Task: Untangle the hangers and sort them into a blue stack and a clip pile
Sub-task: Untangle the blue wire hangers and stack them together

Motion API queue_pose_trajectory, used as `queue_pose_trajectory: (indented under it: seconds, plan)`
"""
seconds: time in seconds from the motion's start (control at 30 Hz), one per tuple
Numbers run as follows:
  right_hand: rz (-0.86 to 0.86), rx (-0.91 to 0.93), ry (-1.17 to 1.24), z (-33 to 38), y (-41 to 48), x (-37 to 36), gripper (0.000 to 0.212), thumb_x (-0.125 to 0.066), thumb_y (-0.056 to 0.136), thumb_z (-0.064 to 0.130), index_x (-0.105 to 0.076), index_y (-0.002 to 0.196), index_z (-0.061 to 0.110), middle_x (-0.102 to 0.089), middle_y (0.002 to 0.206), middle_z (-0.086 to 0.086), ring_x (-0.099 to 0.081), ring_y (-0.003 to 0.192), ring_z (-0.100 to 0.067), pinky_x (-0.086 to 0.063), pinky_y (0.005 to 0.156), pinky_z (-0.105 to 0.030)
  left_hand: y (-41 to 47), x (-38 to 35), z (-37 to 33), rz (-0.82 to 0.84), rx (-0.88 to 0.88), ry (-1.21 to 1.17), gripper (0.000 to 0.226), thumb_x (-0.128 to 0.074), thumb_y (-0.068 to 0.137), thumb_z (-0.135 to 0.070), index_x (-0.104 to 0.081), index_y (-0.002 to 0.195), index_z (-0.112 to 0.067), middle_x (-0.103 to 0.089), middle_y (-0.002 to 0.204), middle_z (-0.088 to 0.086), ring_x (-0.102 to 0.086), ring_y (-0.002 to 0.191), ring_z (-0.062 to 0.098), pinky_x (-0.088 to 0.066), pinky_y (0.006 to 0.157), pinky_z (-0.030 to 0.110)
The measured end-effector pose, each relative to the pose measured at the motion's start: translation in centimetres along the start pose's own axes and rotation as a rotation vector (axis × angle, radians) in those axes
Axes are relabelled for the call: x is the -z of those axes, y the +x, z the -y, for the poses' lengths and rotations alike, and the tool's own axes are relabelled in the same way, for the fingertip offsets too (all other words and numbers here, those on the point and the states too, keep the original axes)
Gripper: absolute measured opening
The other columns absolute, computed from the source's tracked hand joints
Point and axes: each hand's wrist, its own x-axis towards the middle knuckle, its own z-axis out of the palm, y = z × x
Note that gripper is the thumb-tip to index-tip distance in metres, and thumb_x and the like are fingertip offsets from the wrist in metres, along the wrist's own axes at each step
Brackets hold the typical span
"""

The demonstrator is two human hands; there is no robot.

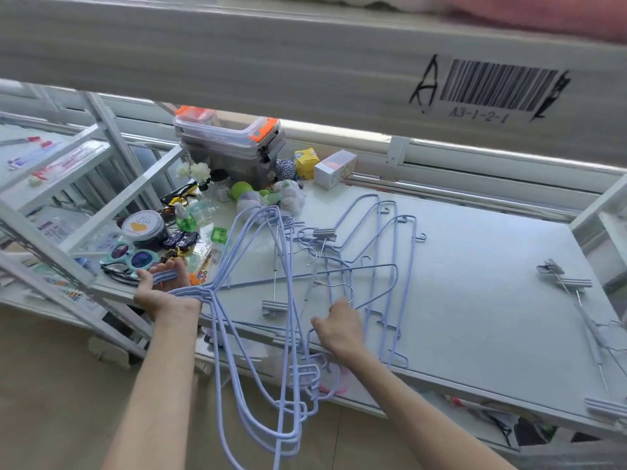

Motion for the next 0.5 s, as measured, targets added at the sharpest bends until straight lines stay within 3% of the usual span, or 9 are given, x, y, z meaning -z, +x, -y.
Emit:
queue_pose_trajectory:
  seconds: [0.07,0.17,0.27,0.37,0.5]
  plan:
    - [-0.033,-0.042,0.128,-0.1,0.6,-0.5,0.017,-0.06,0.067,0.014,-0.05,0.08,0.007,-0.053,0.07,-0.01,-0.066,0.075,-0.034,-0.052,0.057,-0.041,0.2,0.1,-0.2,-0.013,0.002,-0.009,0.024,-0.053,0.096,-0.021,-0.057,0.076,-0.007,-0.058,0.076,0.007,-0.064,0.064,0.018,-0.06,0.075,0.029]
    - [-0.103,-0.079,0.292,-1.0,2.3,-0.9,0.012,-0.05,0.055,0.008,-0.041,0.05,0.013,-0.053,0.048,-0.011,-0.066,0.056,-0.039,-0.053,0.046,-0.053,0.5,0.4,-0.4,-0.026,-0.003,-0.016,0.023,-0.055,0.095,-0.021,-0.058,0.077,-0.007,-0.06,0.078,0.008,-0.065,0.065,0.019,-0.06,0.078,0.031]
    - [-0.173,-0.046,0.242,-0.4,2.3,0.8,0.001,-0.055,0.071,0.008,-0.056,0.07,0.008,-0.067,0.07,-0.016,-0.066,0.07,-0.034,-0.056,0.064,-0.037,0.7,0.7,-0.3,-0.026,-0.014,-0.005,0.025,-0.054,0.096,-0.021,-0.056,0.075,-0.006,-0.061,0.075,0.008,-0.066,0.06,0.017,-0.061,0.074,0.03]
    - [-0.182,0.016,-0.019,0.1,2.8,1.6,0.015,-0.059,0.084,0.018,-0.062,0.089,0.004,-0.066,0.092,-0.016,-0.062,0.09,-0.034,-0.038,0.067,-0.027,0.8,0.8,-0.1,-0.033,-0.008,-0.01,0.024,-0.053,0.095,-0.02,-0.056,0.076,-0.005,-0.061,0.074,0.009,-0.067,0.055,0.018,-0.06,0.07,0.029]
    - [-0.027,0.07,-0.084,1.8,3.2,0.4,0.022,-0.052,0.087,0.026,-0.052,0.079,0.006,-0.057,0.082,-0.019,-0.059,0.084,-0.035,-0.039,0.065,-0.03,0.7,0.9,-0.2,-0.035,0.004,-0.016,0.025,-0.051,0.096,-0.02,-0.055,0.076,-0.006,-0.061,0.072,0.008,-0.065,0.056,0.017,-0.06,0.068,0.027]
